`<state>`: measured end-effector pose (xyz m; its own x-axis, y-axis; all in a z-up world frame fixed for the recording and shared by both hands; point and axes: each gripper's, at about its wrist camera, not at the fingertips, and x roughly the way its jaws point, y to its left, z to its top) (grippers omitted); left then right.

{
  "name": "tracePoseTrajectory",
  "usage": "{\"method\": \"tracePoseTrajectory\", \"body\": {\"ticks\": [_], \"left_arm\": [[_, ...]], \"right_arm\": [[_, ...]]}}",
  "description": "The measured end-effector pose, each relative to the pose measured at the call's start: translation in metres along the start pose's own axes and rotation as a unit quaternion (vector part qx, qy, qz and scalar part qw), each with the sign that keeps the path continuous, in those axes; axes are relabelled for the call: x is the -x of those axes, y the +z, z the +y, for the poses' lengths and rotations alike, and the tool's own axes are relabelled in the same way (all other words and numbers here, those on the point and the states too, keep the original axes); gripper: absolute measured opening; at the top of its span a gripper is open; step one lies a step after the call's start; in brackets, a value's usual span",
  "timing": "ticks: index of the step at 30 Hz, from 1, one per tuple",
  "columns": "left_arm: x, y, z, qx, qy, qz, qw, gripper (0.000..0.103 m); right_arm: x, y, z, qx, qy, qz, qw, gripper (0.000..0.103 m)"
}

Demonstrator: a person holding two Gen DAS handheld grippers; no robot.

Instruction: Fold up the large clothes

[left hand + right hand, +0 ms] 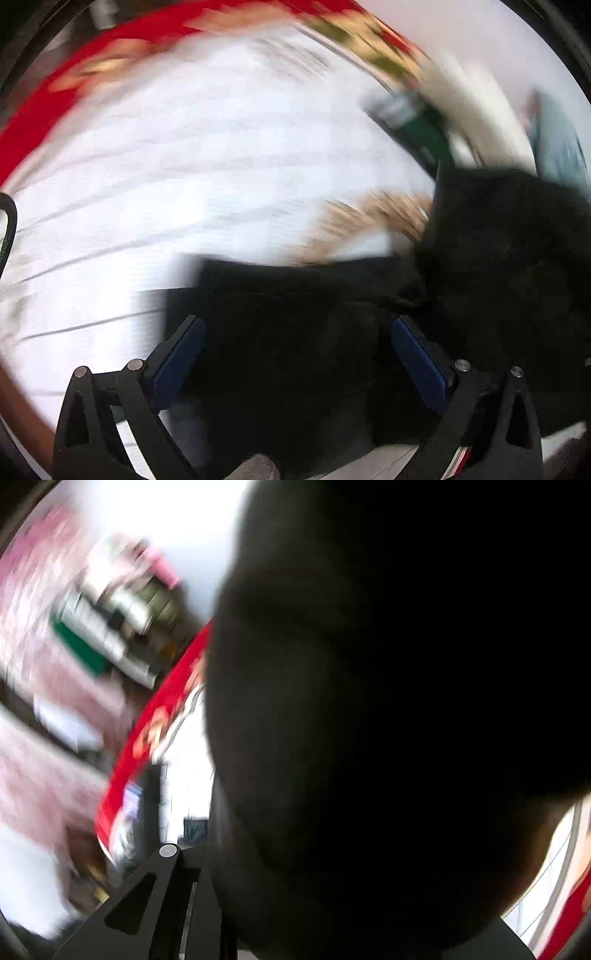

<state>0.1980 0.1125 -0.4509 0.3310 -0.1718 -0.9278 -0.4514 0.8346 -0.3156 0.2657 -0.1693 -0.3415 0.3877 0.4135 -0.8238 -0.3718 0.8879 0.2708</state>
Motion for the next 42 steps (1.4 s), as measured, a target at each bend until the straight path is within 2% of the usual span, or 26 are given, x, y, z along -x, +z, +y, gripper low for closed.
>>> {"method": "tracePoseTrajectory", "body": {"ticks": [3, 6, 7, 10, 11, 12, 14, 16, 17, 18, 19, 20, 23, 25, 26, 27, 28, 30, 32, 34, 37, 39, 40, 41, 42], "left_arm": [[0.066, -0.005, 0.079, 0.05, 0.042, -0.031, 0.9974, 0.103], [0.112, -0.023, 0.134, 0.088, 0.08, -0.052, 0.9915, 0.103], [0.121, -0.033, 0.144, 0.096, 0.089, -0.058, 0.9898, 0.103], [0.135, -0.043, 0.184, 0.117, 0.112, -0.075, 0.984, 0.103], [0.114, -0.036, 0.184, 0.12, 0.118, -0.076, 0.9828, 0.103], [0.116, -0.038, 0.187, 0.123, 0.122, -0.077, 0.9819, 0.103], [0.12, -0.038, 0.194, 0.125, 0.117, -0.081, 0.982, 0.103], [0.128, -0.036, 0.185, 0.114, 0.108, -0.082, 0.9843, 0.103], [0.127, -0.033, 0.179, 0.105, 0.098, -0.084, 0.986, 0.103], [0.126, -0.031, 0.171, 0.097, 0.087, -0.081, 0.9881, 0.103], [0.124, -0.027, 0.163, 0.091, 0.077, -0.078, 0.9898, 0.103], [0.125, -0.026, 0.153, 0.083, 0.058, -0.076, 0.992, 0.103], [0.116, -0.024, 0.126, 0.06, 0.031, -0.064, 0.9957, 0.103], [0.097, -0.027, 0.107, 0.041, 0.025, -0.045, 0.9979, 0.103], [0.086, -0.032, 0.101, 0.028, 0.033, -0.036, 0.9984, 0.103], [0.071, -0.039, 0.094, 0.015, 0.054, -0.026, 0.9981, 0.103], [0.054, -0.049, 0.09, 0.004, 0.078, -0.016, 0.9968, 0.103], [0.017, -0.073, 0.09, -0.011, 0.124, 0.022, 0.992, 0.103], [-0.019, -0.103, 0.094, -0.017, 0.145, 0.061, 0.9873, 0.103], [-0.036, -0.123, 0.102, -0.011, 0.153, 0.072, 0.9856, 0.103], [-0.032, -0.12, 0.112, 0.021, 0.127, 0.067, 0.9895, 0.103], [-0.027, -0.112, 0.113, 0.026, 0.125, 0.062, 0.9899, 0.103], [-0.025, -0.109, 0.112, 0.026, 0.127, 0.059, 0.9898, 0.103], [-0.022, -0.105, 0.111, 0.025, 0.128, 0.057, 0.9897, 0.103], [-0.019, -0.102, 0.111, 0.026, 0.129, 0.054, 0.9898, 0.103]], "right_arm": [[-0.019, -0.016, 0.074, 0.092, 0.002, 0.023, 0.995, 0.02], [-0.049, -0.042, 0.136, 0.161, 0.019, 0.053, 0.985, 0.02], [-0.061, -0.051, 0.152, 0.181, 0.022, 0.066, 0.981, 0.02], [-0.107, -0.105, 0.206, 0.239, 0.023, 0.116, 0.964, 0.02], [-0.125, -0.121, 0.213, 0.252, 0.017, 0.134, 0.958, 0.02], [-0.144, -0.124, 0.213, 0.253, 0.014, 0.151, 0.956, 0.022], [-0.163, -0.143, 0.224, 0.26, 0.006, 0.182, 0.948, 0.032], [-0.16, -0.143, 0.232, 0.263, 0.001, 0.18, 0.948, 0.044], [-0.154, -0.136, 0.234, 0.249, 0.024, 0.189, 0.95, 0.052], [-0.148, -0.133, 0.234, 0.231, 0.05, 0.201, 0.951, 0.076], [-0.137, -0.134, 0.236, 0.217, 0.071, 0.215, 0.95, 0.092], [-0.126, -0.136, 0.24, 0.216, 0.083, 0.224, 0.947, 0.092], [-0.098, -0.133, 0.233, 0.207, 0.104, 0.253, 0.939, 0.092], [-0.077, -0.132, 0.219, 0.158, 0.111, 0.274, 0.942, 0.092], [-0.055, -0.149, 0.219, 0.137, 0.111, 0.277, 0.945, 0.092], [-0.043, -0.149, 0.205, 0.108, 0.096, 0.276, 0.95, 0.092], [-0.025, -0.179, 0.198, 0.093, 0.082, 0.274, 0.954, 0.092], [-0.023, -0.164, 0.163, 0.044, 0.04, 0.263, 0.963, 0.092], [-0.04, -0.144, 0.136, 0.014, 0.026, 0.261, 0.965, 0.092], [-0.063, -0.131, 0.11, -0.025, 0.017, 0.27, 0.962, 0.092], [-0.101, -0.108, 0.058, -0.076, 0.043, 0.28, 0.956, 0.092], [-0.145, -0.102, 0.036, -0.099, 0.083, 0.299, 0.945, 0.092], [-0.164, -0.093, 0.024, -0.108, 0.096, 0.309, 0.94, 0.099], [-0.187, -0.099, 0.019, -0.121, 0.147, 0.329, 0.925, 0.103], [-0.201, -0.096, 0.01, -0.126, 0.171, 0.337, 0.917, 0.103]]}}
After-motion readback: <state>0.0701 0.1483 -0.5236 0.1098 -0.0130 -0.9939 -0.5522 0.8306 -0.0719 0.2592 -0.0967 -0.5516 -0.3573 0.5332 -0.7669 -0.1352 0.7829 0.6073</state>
